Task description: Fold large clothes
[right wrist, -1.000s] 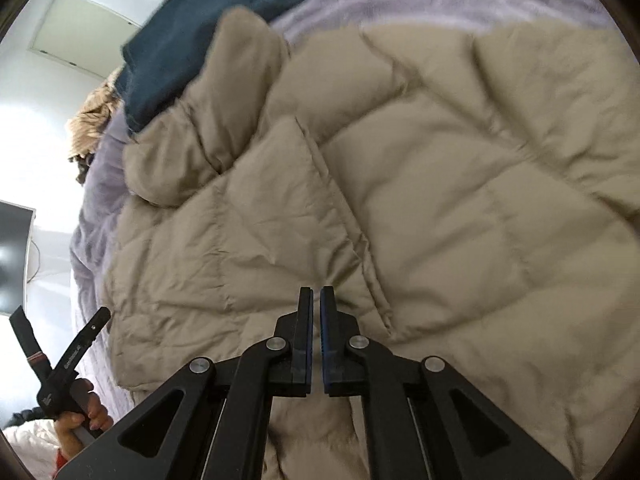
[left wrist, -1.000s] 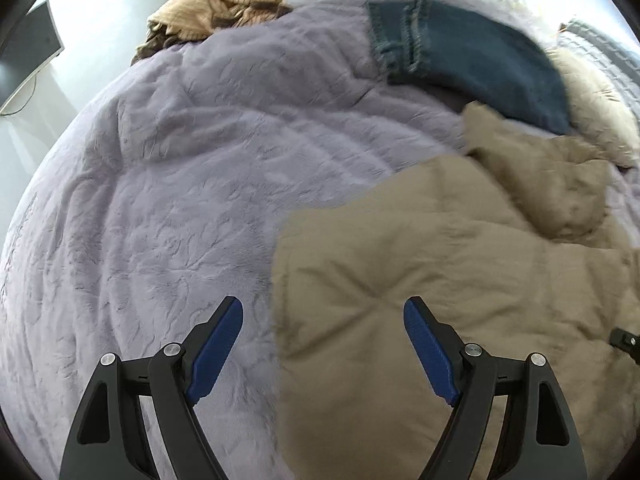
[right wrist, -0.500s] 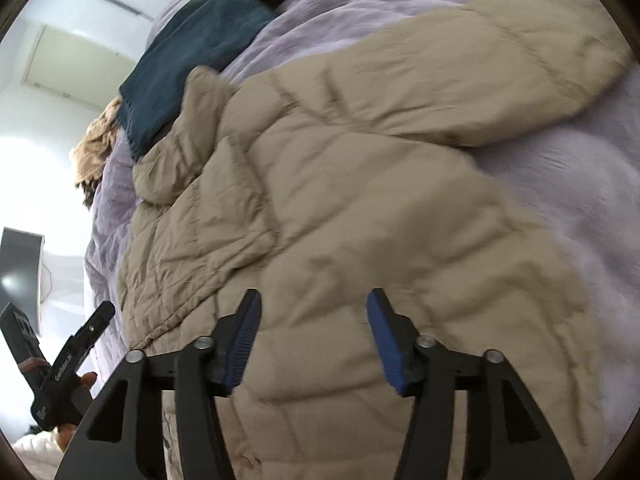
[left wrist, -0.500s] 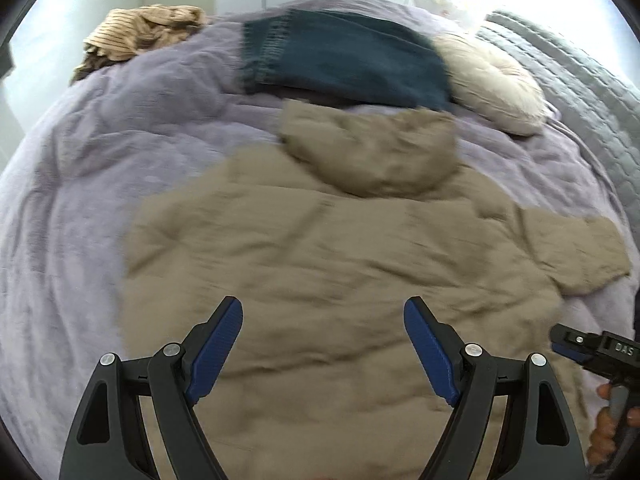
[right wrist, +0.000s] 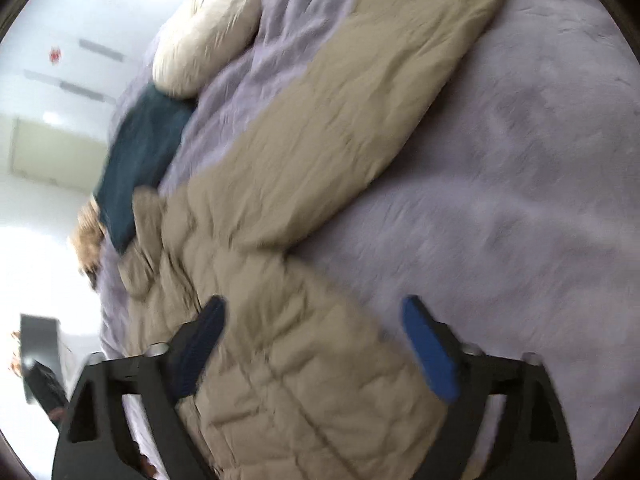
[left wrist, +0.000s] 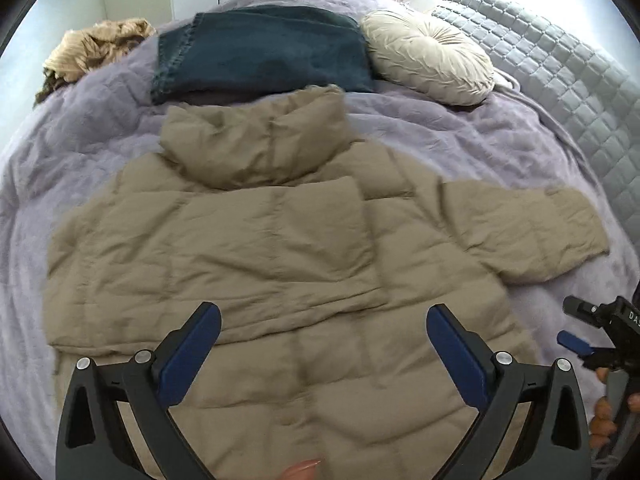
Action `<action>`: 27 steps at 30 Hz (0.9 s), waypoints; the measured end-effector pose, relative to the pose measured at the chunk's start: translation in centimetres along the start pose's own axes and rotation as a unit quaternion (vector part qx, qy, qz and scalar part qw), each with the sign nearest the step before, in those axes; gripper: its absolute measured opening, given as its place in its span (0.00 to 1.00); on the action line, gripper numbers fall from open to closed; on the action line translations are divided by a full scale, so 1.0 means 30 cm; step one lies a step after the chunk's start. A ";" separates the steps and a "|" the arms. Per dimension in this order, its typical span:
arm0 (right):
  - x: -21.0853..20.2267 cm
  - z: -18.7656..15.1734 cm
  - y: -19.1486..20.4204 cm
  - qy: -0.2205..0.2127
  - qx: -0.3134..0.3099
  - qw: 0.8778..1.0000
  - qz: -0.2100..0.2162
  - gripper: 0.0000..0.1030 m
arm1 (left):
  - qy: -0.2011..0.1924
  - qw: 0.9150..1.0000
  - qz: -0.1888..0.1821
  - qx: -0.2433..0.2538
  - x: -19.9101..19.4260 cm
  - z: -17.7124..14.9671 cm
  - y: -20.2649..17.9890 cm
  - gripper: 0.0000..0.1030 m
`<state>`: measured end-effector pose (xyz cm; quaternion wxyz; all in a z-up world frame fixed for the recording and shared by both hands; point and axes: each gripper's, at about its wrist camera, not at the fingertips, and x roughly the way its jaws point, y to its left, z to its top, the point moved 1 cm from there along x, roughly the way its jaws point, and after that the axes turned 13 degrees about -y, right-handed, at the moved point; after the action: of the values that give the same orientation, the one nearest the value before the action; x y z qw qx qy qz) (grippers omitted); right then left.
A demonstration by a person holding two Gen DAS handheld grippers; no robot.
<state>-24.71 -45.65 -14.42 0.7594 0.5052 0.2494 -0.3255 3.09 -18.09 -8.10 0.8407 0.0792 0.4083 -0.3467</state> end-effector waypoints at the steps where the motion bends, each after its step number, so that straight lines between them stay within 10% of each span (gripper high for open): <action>1: -0.007 0.024 -0.023 -0.012 0.011 1.000 0.006 1.00 | 0.013 1.000 -0.001 -0.001 0.020 0.000 -0.023 1.00; 27: 0.181 0.502 -0.197 -0.061 0.151 0.981 0.106 1.00 | 0.103 0.992 0.063 0.046 0.205 -0.086 -0.271 1.00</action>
<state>-24.77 -62.61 -16.35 0.7182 0.6171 0.0957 -0.3068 -1.16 -26.27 -13.13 0.8099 0.1786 0.4705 -0.3013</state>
